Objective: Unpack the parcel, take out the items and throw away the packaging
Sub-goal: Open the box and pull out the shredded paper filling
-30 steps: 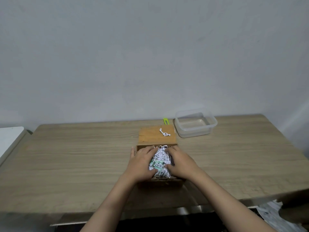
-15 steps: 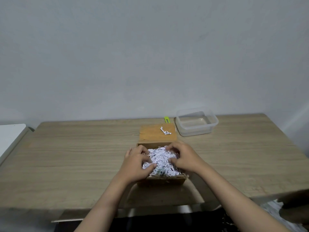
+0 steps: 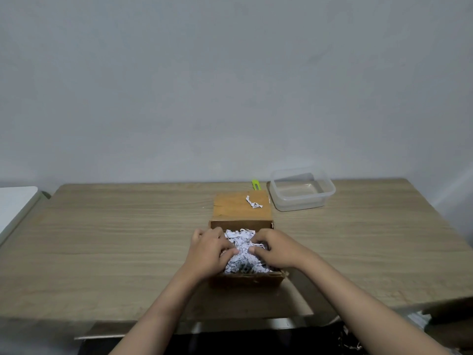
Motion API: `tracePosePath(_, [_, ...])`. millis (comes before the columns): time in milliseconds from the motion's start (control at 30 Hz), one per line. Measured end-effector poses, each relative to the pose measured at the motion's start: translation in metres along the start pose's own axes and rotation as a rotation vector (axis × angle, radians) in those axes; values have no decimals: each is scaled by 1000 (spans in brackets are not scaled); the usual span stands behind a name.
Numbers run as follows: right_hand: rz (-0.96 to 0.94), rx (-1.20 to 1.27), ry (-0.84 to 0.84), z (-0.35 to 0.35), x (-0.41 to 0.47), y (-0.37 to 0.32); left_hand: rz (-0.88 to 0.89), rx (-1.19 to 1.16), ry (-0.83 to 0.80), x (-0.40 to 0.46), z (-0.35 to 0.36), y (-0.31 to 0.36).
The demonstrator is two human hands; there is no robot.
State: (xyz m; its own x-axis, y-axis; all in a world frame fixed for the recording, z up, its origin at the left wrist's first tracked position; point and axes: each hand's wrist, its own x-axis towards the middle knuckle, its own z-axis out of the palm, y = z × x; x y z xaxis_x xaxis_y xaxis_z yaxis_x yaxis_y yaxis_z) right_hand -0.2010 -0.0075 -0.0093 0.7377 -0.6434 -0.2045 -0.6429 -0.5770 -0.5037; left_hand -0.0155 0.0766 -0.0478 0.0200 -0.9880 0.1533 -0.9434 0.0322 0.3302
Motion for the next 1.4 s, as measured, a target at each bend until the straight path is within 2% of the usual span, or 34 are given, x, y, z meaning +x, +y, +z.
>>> tracePosePath(167, [55,19,126,10,3,3,-60,-27,13,2,2,1])
tracePosePath(233, [104,-4,129,12,5,3,-72,13,-52,4,-4,4])
tracePosePath(367, [178,-122,-54,10,15,-1,-65,300,-309,12,-9,9])
tracePosePath(533, [198,-304,-277,6,30,-11,-1,545,-474,25,-12,17])
tracePosePath(733, [230,-282,-276,17,39,-8,89,684,-551,38,-7,20])
tracePosePath(833, [214,-190,-231,20,33,-2,135,612,-539,36,-3,12])
tracePosePath(1000, [176,-31,-162,26,30,3,157,361,-401,30,3,-4])
tracePosePath(1200, [245,-13,-153,27,25,1,138,342,-367,28,5,-4])
tracePosePath(1400, [189,-63,-79,31,24,1,123,321,-395,27,1,-2])
